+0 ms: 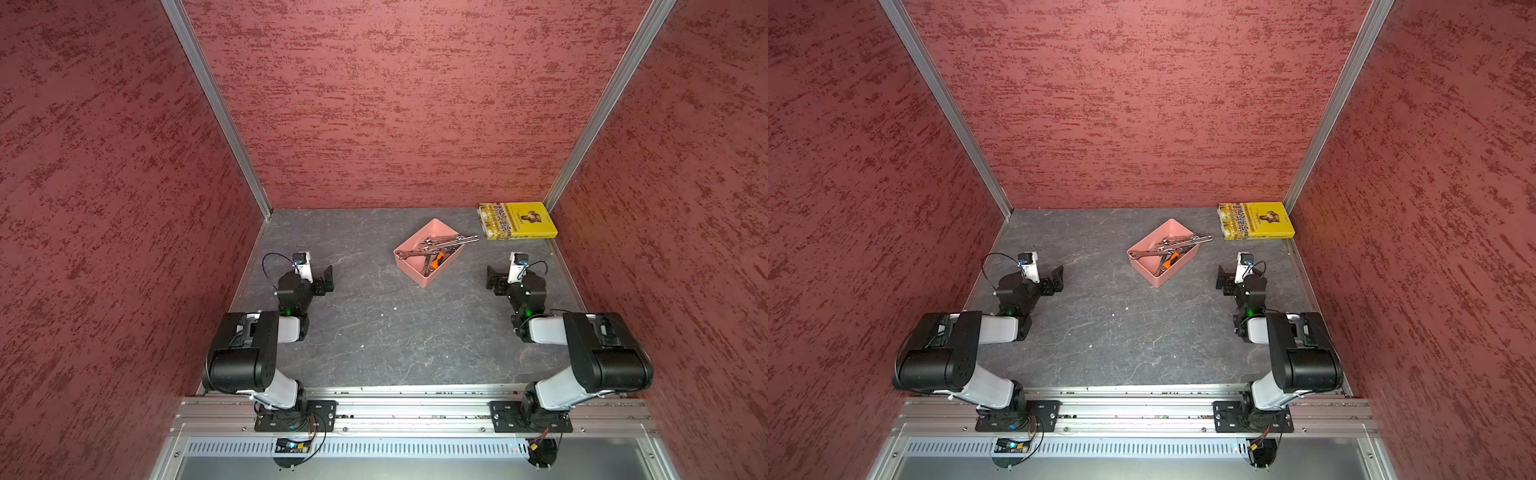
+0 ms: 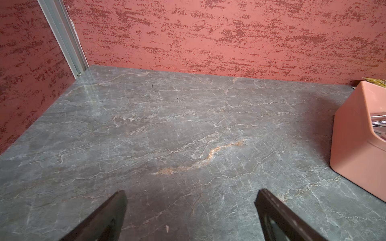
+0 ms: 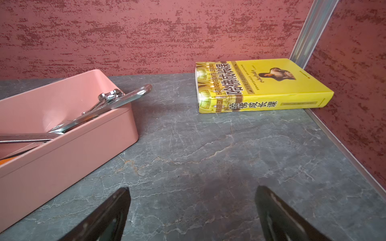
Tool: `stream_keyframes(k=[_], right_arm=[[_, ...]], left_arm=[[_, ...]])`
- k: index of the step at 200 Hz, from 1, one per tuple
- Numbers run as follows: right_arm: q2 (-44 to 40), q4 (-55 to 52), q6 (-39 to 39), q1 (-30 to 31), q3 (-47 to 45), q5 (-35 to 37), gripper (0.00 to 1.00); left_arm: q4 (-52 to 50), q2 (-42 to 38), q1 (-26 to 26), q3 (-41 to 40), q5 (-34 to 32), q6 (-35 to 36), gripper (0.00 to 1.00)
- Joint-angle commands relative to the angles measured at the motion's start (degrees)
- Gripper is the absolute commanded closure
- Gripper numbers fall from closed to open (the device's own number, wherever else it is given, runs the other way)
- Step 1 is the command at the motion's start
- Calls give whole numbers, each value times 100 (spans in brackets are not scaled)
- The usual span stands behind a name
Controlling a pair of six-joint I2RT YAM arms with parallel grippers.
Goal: Take out the wrench from the storage box
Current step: Move the storage box to the center of the board.
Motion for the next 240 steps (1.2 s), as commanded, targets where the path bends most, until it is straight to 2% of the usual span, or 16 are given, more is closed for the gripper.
stream_keyframes(k=[1,163,176,186,219,240], right_arm=[[7,20,-26,38,80,-82,2],[2,24,-22,38,64,-102,2],[-47,-23,-64,38,76,-244,2],[-160,-203,-143,35,145,-414,2],[-979,-1186,-242,44,348,-599,1],[-1491,-1898,-157,55,543,-693,2]], left_arm=[[35,-22,14,65,40,60,0],[-26,-21,14,92,37,51,0],[93,-67,-63,23,-121,104,0],[-244,-227,-153,137,-192,194,0],[-2430,-845,-284,1103,-152,362,0],[-2780,-1131,-333,1256,-119,119,0]])
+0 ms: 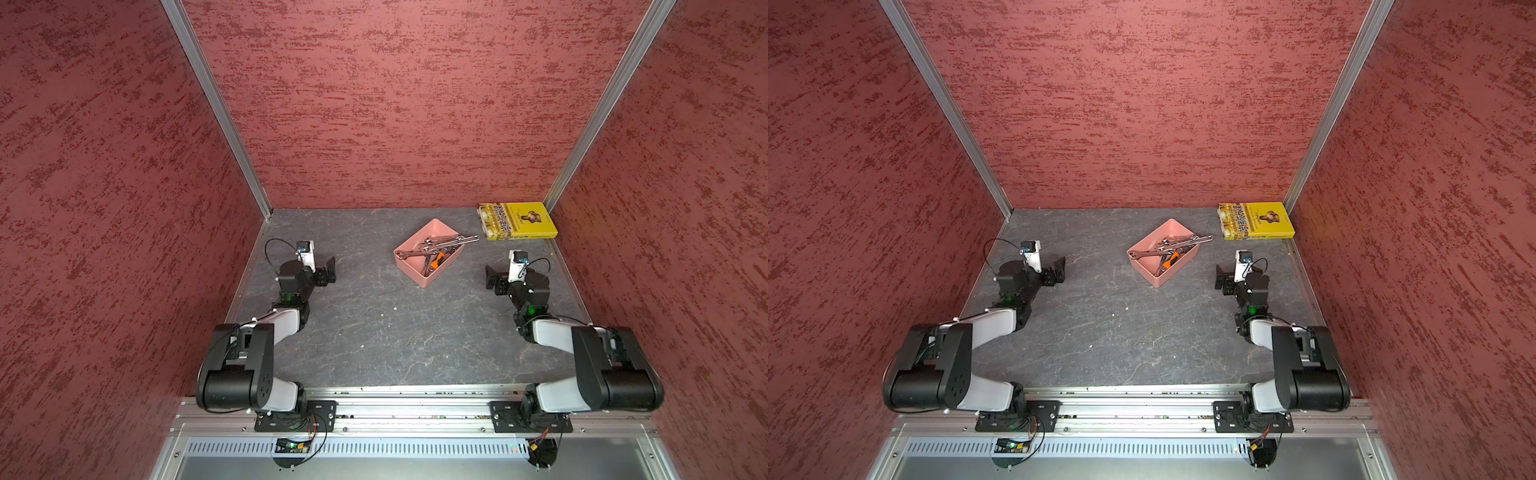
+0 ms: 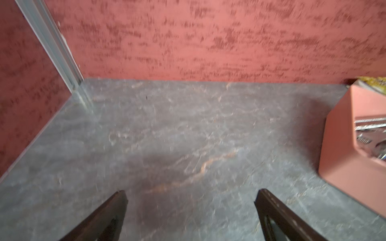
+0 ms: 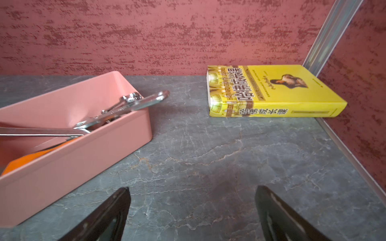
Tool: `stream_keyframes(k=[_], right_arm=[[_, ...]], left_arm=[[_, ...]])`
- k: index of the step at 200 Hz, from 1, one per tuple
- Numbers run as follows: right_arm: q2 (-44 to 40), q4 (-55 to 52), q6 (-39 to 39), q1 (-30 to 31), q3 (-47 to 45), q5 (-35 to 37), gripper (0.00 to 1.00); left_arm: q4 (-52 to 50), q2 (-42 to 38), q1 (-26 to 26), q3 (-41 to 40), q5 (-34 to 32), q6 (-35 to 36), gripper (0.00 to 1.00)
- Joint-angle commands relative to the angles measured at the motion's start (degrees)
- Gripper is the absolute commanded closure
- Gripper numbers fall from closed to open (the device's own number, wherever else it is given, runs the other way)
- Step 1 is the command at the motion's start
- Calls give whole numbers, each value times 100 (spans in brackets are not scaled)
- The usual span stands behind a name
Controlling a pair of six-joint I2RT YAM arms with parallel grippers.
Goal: Take out the wrench from the storage box
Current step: Move the storage box to the center of the board.
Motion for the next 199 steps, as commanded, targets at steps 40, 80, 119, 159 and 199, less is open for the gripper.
stream_keyframes(k=[40,80,119,159,199], right_arm=[[-1074,-2250,1020,376,925,26,2],[-878,-4097,2464,1276,2029,1171,2],[-230,-5322,3574,2038,3117,1313,2],[842,-6542,4856,2177,4221,856,5],[1807,-7141,5667,2186,5099,809,17]], left_arm=[[-2450,-539,-221,953,349,-1409,0],[-2982,-178,-832,1589,900,-2937,0],[-3284,661,-1270,2507,2075,-3951,0],[-3724,1238,-1466,3224,2860,-4268,0],[-4232,1546,-1695,3692,3064,-4231,0]])
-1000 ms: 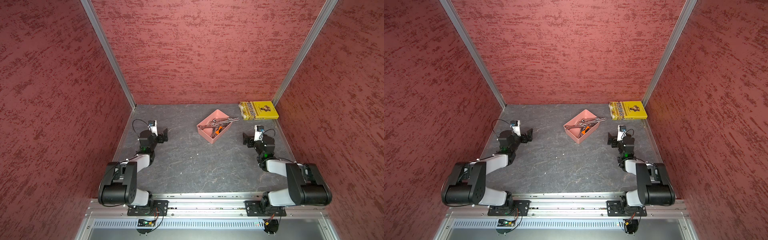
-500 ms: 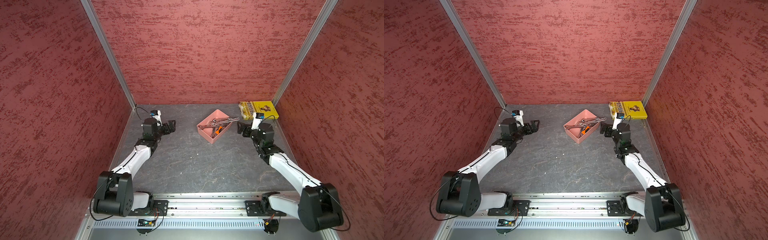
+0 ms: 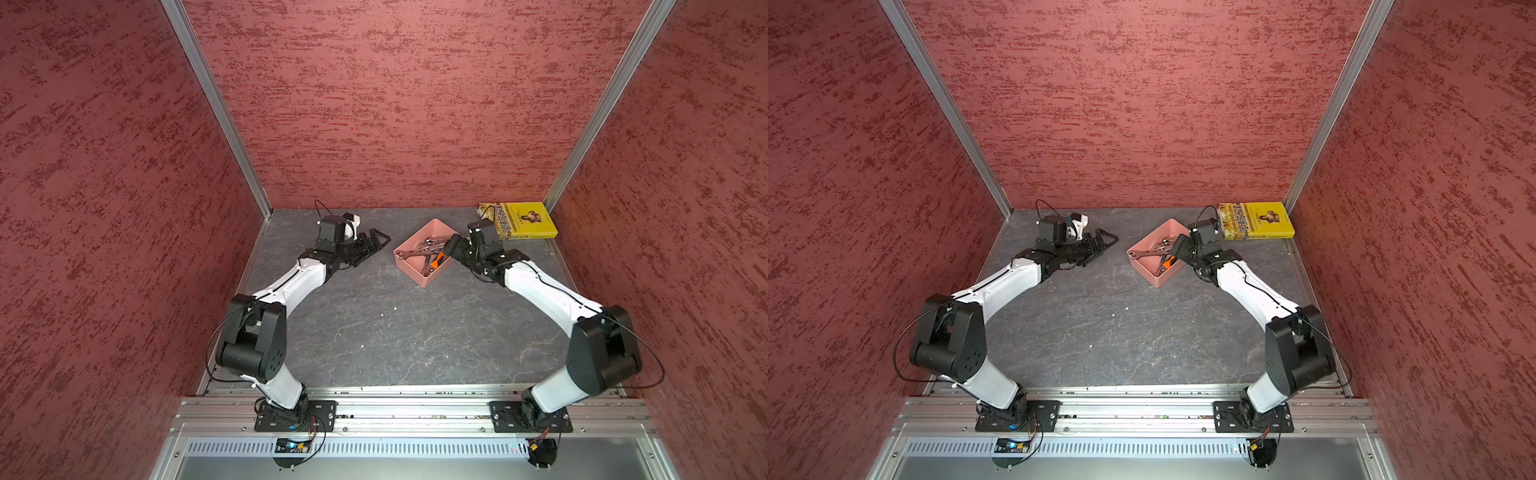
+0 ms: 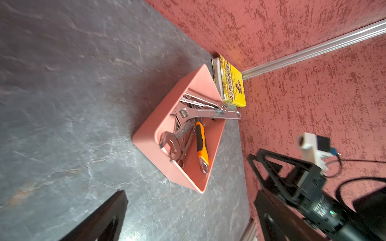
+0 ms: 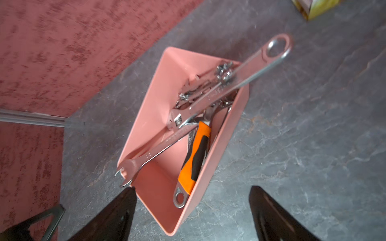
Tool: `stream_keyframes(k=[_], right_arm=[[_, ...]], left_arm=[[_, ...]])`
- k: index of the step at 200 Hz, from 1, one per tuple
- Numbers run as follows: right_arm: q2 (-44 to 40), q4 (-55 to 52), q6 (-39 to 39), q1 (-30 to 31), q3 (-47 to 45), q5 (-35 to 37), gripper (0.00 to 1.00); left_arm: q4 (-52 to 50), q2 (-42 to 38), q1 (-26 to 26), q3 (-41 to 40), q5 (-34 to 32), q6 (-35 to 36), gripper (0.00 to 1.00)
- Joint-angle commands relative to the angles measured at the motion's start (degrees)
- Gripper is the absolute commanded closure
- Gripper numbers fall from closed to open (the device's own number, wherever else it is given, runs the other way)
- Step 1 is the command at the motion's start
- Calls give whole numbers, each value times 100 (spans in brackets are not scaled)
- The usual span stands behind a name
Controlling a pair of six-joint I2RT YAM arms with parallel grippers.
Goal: Take out the wrench from the storage box
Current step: Move the storage box to the center of the board.
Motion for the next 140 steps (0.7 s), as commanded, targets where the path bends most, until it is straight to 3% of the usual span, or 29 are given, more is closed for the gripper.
stream_keyframes(k=[1,52,140], right_arm=[[418,-755,785,14,444,-42,18],[1455,-1388,735,13,1629,367,40],[2368,-2177,694,19,2533,377,60]], left_arm=[[-456,146,-130,283,348,-80,0],[-1214,338,-333,710,131,251,0],[-1615,481,-452,1004,-44,506,0]])
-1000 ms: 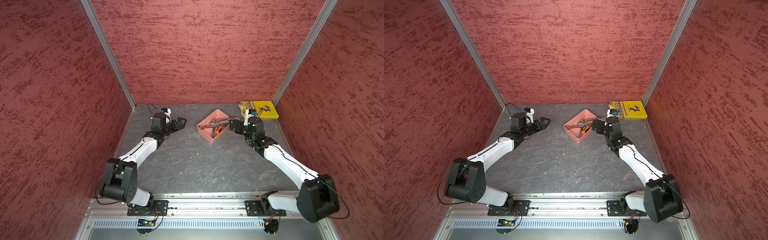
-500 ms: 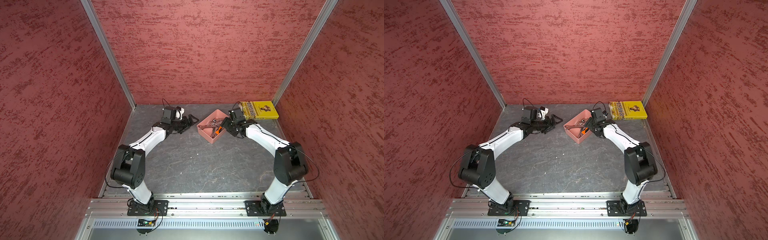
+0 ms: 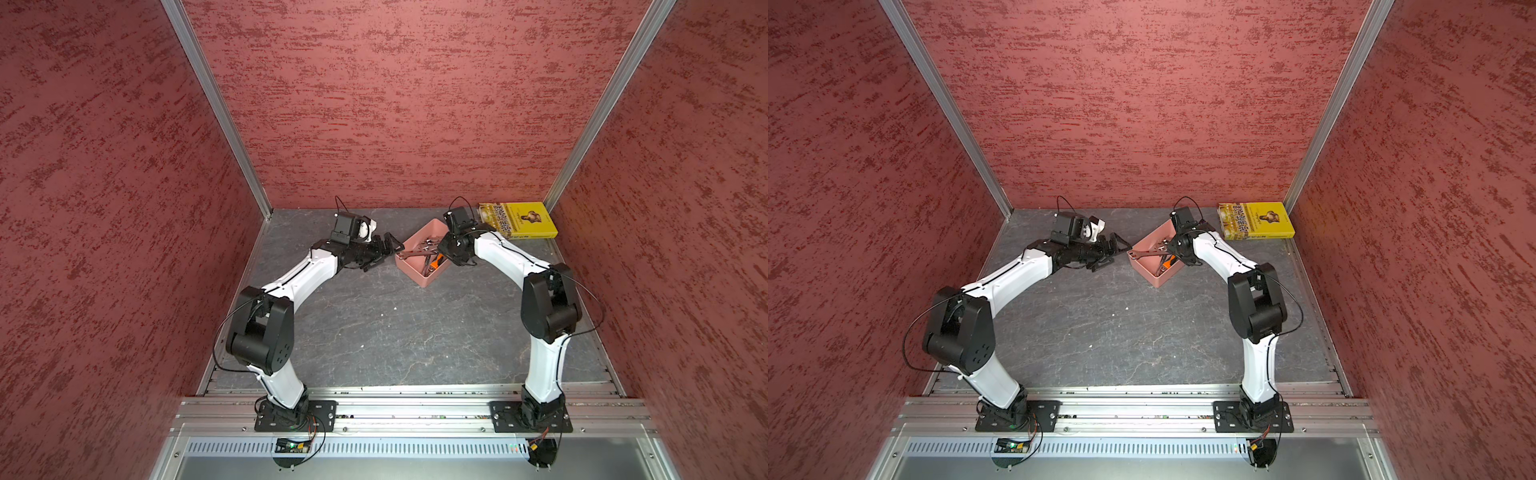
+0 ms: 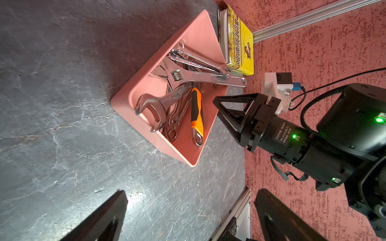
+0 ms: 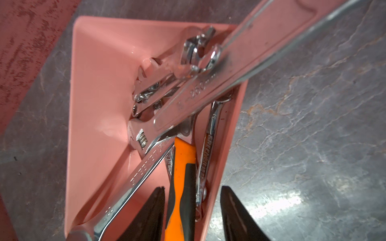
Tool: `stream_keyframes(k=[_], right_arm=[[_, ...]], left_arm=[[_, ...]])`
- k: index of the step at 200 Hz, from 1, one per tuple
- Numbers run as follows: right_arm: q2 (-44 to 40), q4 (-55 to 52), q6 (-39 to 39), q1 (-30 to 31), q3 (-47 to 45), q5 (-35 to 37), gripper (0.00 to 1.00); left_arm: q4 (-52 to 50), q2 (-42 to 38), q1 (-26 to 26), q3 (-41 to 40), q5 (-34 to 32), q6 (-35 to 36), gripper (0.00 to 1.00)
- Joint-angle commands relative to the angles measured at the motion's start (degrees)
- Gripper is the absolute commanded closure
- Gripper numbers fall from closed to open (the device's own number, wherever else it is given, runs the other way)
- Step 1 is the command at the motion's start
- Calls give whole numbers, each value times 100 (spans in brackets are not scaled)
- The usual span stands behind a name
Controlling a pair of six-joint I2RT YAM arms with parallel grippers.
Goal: Take out the wrench from the storage box
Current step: Move the storage box to the center of the board.
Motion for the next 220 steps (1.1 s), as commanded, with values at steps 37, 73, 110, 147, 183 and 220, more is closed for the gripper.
stream_keyframes(k=[37,73,110,147,183,220], right_arm=[[297,-395,7,12,295,38,75],[297,-507,-73,36,368,-5,94],[289,-777,-179,110,499,-91,99],[153,-1052,-471,287,472,-51,100],[-33,-1046,-1056,572,239,-4,100],[-206,-1084,-1573,882,64,94,100]], left_arm=[[-361,180,-31,279,-169,326,0],[-544,195,-40,362,-256,437,0],[-701,189,-68,416,-355,580,0],[-984,130,-102,483,-532,782,0],[-1127,-12,-112,409,-685,988,0],[-1355,-237,-145,304,-947,1249,0]])
